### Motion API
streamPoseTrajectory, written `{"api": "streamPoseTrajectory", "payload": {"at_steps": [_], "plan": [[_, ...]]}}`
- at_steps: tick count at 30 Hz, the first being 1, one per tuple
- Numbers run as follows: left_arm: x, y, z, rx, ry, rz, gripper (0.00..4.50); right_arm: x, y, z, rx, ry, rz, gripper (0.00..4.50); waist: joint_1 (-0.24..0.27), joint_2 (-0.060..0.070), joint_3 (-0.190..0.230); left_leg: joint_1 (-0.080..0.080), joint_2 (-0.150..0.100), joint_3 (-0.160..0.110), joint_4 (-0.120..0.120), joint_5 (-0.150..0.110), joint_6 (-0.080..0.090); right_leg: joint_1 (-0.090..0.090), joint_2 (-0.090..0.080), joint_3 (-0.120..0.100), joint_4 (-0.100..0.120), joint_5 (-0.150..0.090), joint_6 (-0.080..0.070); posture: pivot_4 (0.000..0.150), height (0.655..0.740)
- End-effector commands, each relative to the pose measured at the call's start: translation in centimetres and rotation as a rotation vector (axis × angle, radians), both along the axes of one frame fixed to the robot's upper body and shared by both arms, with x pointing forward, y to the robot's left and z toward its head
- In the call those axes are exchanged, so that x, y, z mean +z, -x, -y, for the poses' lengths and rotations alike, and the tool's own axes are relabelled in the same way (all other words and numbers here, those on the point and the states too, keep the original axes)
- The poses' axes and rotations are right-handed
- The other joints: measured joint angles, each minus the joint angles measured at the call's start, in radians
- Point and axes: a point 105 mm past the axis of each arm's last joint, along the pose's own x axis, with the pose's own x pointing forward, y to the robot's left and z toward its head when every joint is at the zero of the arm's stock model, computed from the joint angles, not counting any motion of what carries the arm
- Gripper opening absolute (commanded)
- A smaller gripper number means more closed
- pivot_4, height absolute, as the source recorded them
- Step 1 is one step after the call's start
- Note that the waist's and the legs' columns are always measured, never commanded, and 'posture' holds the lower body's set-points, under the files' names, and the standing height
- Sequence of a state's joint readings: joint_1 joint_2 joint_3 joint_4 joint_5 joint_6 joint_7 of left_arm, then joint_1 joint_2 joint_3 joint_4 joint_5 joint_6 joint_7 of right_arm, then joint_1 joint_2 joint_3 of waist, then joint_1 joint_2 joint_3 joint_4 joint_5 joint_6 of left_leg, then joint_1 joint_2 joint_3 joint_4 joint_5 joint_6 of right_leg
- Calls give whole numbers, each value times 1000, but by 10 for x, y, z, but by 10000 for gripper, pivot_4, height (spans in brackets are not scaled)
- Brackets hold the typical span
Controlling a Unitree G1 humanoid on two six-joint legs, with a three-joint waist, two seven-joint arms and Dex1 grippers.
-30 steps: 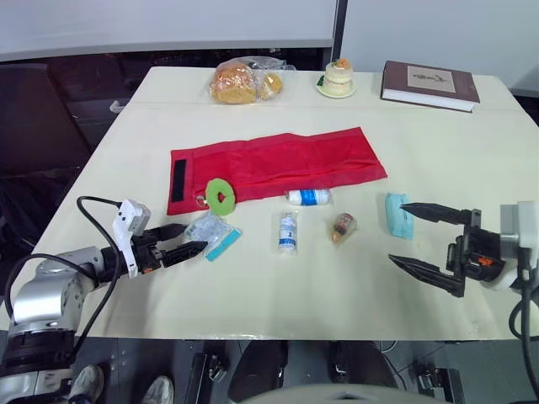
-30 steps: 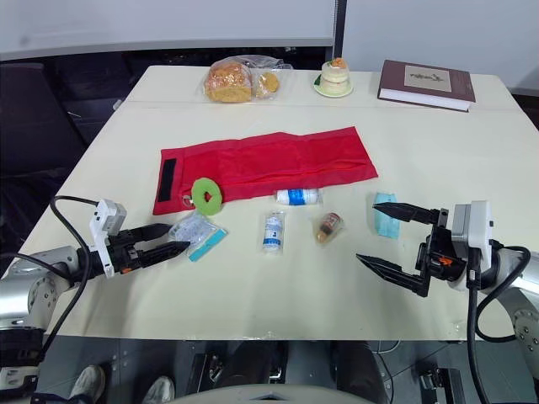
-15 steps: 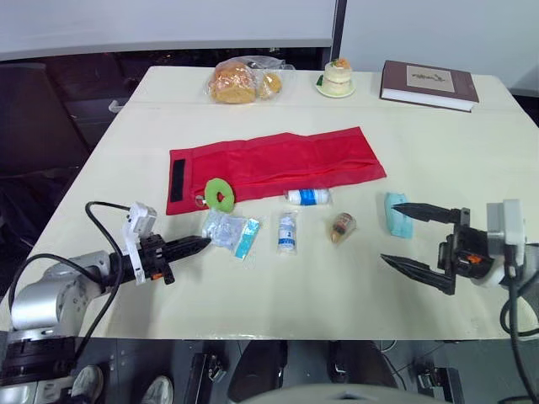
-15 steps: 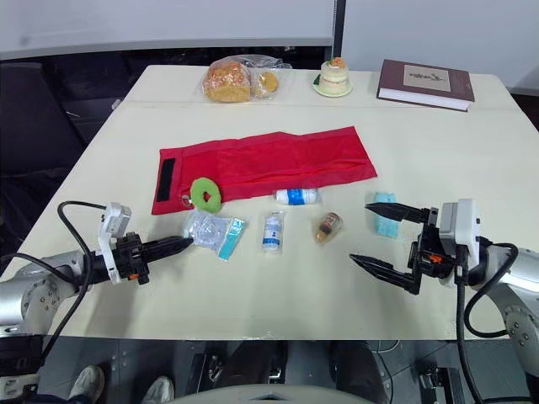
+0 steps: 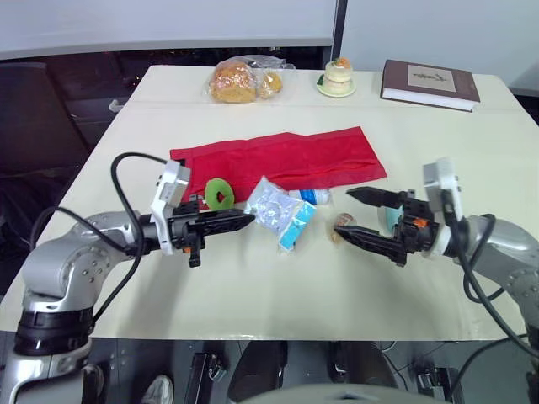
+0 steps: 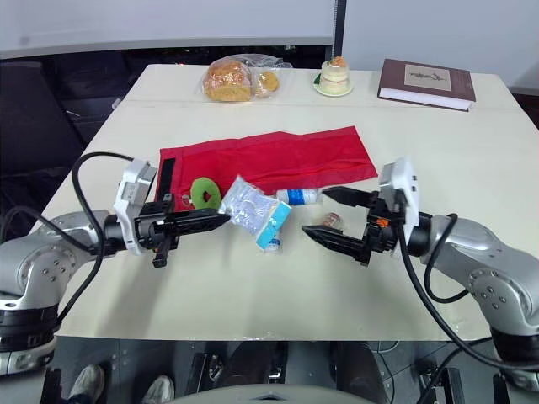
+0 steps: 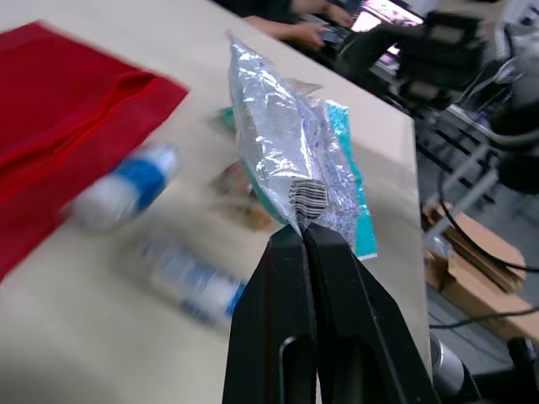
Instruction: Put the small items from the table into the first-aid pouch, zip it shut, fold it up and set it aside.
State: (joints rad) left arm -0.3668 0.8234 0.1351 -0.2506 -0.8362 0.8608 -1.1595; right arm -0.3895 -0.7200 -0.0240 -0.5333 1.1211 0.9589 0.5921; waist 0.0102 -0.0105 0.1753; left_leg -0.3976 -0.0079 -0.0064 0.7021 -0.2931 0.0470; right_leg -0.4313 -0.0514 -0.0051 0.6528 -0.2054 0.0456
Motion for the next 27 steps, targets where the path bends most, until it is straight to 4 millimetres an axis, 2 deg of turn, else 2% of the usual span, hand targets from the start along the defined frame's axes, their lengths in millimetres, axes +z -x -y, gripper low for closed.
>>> {"api": "streamPoseTrajectory", "payload": {"at_steps": [1, 4, 10, 11, 12, 14, 15, 16, 17, 20, 27], "plan": [[11, 1, 12, -100, -16, 65, 525, 5, -1, -10, 33, 7, -86, 45000, -2, 0, 0, -1, 0, 0, 0, 0, 0, 0, 0, 0, 0, 0, 0, 1500, 7289], [17, -7, 23, -173, -32, 105, 525, 11, -9, -12, 29, -6, -151, 45000, 0, -1, 1, 0, 0, 0, 0, 0, 0, 0, 1, 0, 0, 0, 0, 1500, 7289], [18, -16, 32, -248, -55, 140, 525, 20, -6, -16, 65, -27, -214, 45000, 1, -1, 1, -1, 0, 0, 0, 0, 1, 0, 2, 0, 0, 0, 0, 1500, 7289], [18, -16, 33, -254, -57, 141, 0, 22, -5, -17, 70, -31, -216, 39502, 1, -1, 1, -1, 0, 0, 0, 0, 1, 0, 2, 0, 0, 0, 0, 1500, 7289], [17, -17, 33, -258, -57, 142, 0, 23, -3, -18, 72, -34, -217, 37031, -1, -1, 1, -1, 0, 0, 0, 0, 1, -1, 2, 0, 0, 0, 0, 1500, 7289], [16, -19, 34, -262, -57, 142, 0, 24, -2, -19, 71, -36, -222, 28690, -3, -1, 1, -2, 0, 0, 0, 0, 1, -1, 2, 0, 0, 0, 0, 1500, 7289], [15, -19, 35, -267, -61, 143, 0, 24, -2, -19, 69, -36, -226, 21570, -4, -1, 1, -2, 0, 0, 0, 0, 1, -1, 2, 0, 0, 0, 0, 1500, 7289], [13, -19, 36, -270, -64, 143, 0, 24, -2, -19, 67, -37, -230, 20813, -5, -1, 1, -2, 0, 0, 0, 0, 1, -1, 2, 0, 0, 0, 0, 1500, 7289], [13, -20, 37, -273, -65, 143, 0, 23, -1, -19, 63, -35, -233, 13591, -6, -1, 1, -2, 0, 0, 0, 0, 1, -1, 2, 0, 0, 0, 0, 1500, 7289], [15, -23, 39, -266, -53, 146, 0, 19, -3, -16, 41, -22, -243, 1134, -7, -1, 1, -2, 0, 0, 0, 0, 1, -1, 2, 0, 0, 0, 0, 1500, 7289], [18, -29, 38, -221, -33, 131, 0, 12, -6, -12, -2, -16, -246, 104, -13, -2, 1, -2, 0, -1, 0, 0, 1, -1, 2, 0, 0, 0, 1, 1500, 7289]]}}
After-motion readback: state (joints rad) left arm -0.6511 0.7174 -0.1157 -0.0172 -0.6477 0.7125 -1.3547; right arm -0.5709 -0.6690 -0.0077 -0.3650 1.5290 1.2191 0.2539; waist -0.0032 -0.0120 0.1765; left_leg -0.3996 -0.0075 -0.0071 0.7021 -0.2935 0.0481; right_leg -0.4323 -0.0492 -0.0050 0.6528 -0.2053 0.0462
